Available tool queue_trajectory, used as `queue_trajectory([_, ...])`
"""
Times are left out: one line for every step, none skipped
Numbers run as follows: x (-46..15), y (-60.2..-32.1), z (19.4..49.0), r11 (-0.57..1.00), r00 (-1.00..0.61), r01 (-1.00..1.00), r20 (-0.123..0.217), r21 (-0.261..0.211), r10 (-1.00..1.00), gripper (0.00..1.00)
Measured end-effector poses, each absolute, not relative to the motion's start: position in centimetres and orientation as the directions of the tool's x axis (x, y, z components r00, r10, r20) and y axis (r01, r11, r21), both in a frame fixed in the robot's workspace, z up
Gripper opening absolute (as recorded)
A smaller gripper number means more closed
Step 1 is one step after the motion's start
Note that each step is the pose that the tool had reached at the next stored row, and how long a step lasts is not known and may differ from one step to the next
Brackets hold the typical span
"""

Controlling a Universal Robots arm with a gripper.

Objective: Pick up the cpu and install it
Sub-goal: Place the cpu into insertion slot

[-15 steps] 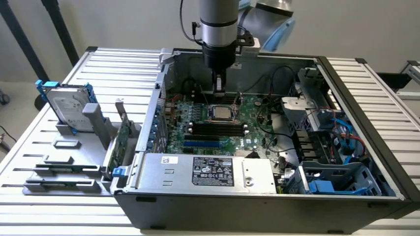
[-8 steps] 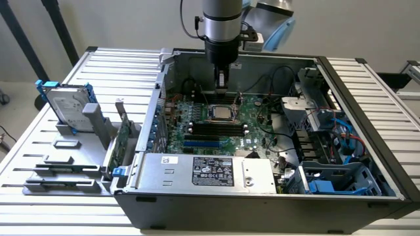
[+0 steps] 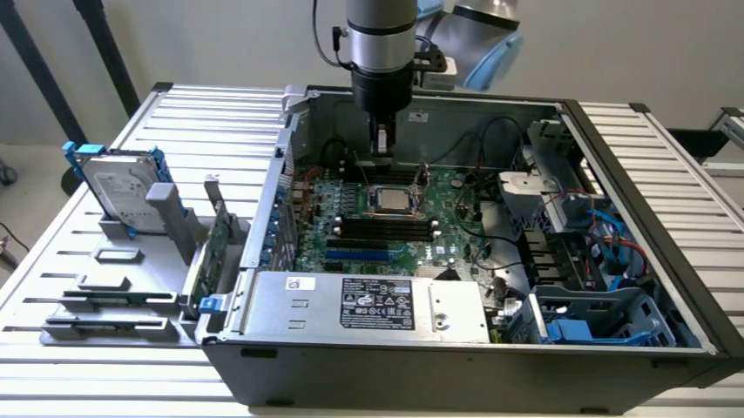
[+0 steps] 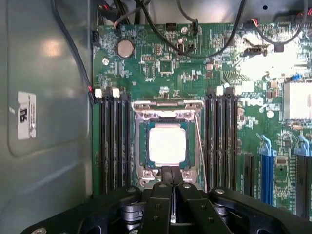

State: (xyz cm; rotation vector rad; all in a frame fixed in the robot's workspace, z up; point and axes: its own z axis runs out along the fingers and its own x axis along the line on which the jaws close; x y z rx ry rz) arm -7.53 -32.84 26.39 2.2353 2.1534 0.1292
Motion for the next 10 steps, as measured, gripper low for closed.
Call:
queue_trajectory([-7.83, -32.87, 26.39, -0.039, 0.036, 0.996, 0.036, 0.083, 0.999, 0.11])
queue_trajectory([-8.13, -32.89, 26.4, -0.039, 0.036, 0.996, 0.036, 0.083, 0.999, 0.11])
queue_trajectory([-8.37, -32.89, 26.4, -0.039, 0.036, 0.996, 0.036, 0.083, 0.999, 0.11])
queue_trajectory([-8.55, -32.89, 26.4, -0.039, 0.036, 0.996, 0.036, 0.083, 0.999, 0.11])
queue_trajectory([-8.58, -32.89, 26.4, -0.039, 0.036, 0.996, 0.036, 0.083, 0.999, 0.11])
queue_trajectory([-8.58, -32.89, 26.4, -0.039, 0.036, 0.996, 0.036, 0.083, 0.999, 0.11])
queue_trajectory([-8.58, -32.89, 26.4, -0.039, 0.036, 0.996, 0.036, 0.083, 0.999, 0.11])
queue_trajectory([-8.58, -32.89, 26.4, -0.039, 0.036, 0.996, 0.036, 0.083, 0.999, 0.11])
queue_trajectory([-8.59, -32.89, 26.41, -0.039, 0.036, 0.996, 0.036, 0.083, 0.999, 0.11])
queue_trajectory([-8.59, -32.89, 26.4, -0.039, 0.036, 0.996, 0.036, 0.083, 0.999, 0.11])
